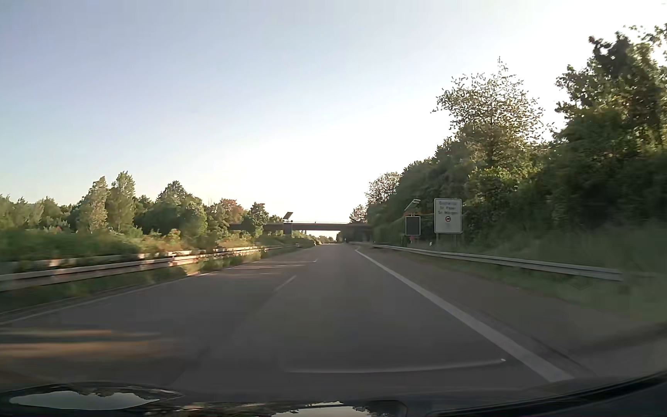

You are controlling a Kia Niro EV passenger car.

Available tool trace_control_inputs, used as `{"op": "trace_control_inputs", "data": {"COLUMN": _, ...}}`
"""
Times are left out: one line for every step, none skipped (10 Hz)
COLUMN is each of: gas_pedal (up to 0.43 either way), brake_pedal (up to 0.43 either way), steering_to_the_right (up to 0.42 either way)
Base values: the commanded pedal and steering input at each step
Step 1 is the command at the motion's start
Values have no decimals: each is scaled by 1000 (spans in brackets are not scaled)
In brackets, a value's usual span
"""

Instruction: Follow the waypoints while adhering to traffic rules and regulations

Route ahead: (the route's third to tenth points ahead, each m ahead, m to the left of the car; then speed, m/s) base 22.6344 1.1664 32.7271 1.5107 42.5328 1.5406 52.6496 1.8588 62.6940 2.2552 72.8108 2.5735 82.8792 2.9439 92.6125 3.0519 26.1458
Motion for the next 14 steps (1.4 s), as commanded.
{"op": "trace_control_inputs", "data": {"gas_pedal": 370, "brake_pedal": 0, "steering_to_the_right": -1}}
{"op": "trace_control_inputs", "data": {"gas_pedal": 370, "brake_pedal": 0, "steering_to_the_right": -1}}
{"op": "trace_control_inputs", "data": {"gas_pedal": 370, "brake_pedal": 0, "steering_to_the_right": -1}}
{"op": "trace_control_inputs", "data": {"gas_pedal": 370, "brake_pedal": 0, "steering_to_the_right": -2}}
{"op": "trace_control_inputs", "data": {"gas_pedal": 370, "brake_pedal": 0, "steering_to_the_right": -3}}
{"op": "trace_control_inputs", "data": {"gas_pedal": 370, "brake_pedal": 0, "steering_to_the_right": -4}}
{"op": "trace_control_inputs", "data": {"gas_pedal": 370, "brake_pedal": 0, "steering_to_the_right": -5}}
{"op": "trace_control_inputs", "data": {"gas_pedal": 370, "brake_pedal": 0, "steering_to_the_right": -5}}
{"op": "trace_control_inputs", "data": {"gas_pedal": 370, "brake_pedal": 0, "steering_to_the_right": -5}}
{"op": "trace_control_inputs", "data": {"gas_pedal": 370, "brake_pedal": 0, "steering_to_the_right": -4}}
{"op": "trace_control_inputs", "data": {"gas_pedal": 370, "brake_pedal": 0, "steering_to_the_right": -4}}
{"op": "trace_control_inputs", "data": {"gas_pedal": 370, "brake_pedal": 0, "steering_to_the_right": -4}}
{"op": "trace_control_inputs", "data": {"gas_pedal": 370, "brake_pedal": 0, "steering_to_the_right": -4}}
{"op": "trace_control_inputs", "data": {"gas_pedal": 370, "brake_pedal": 0, "steering_to_the_right": -3}}
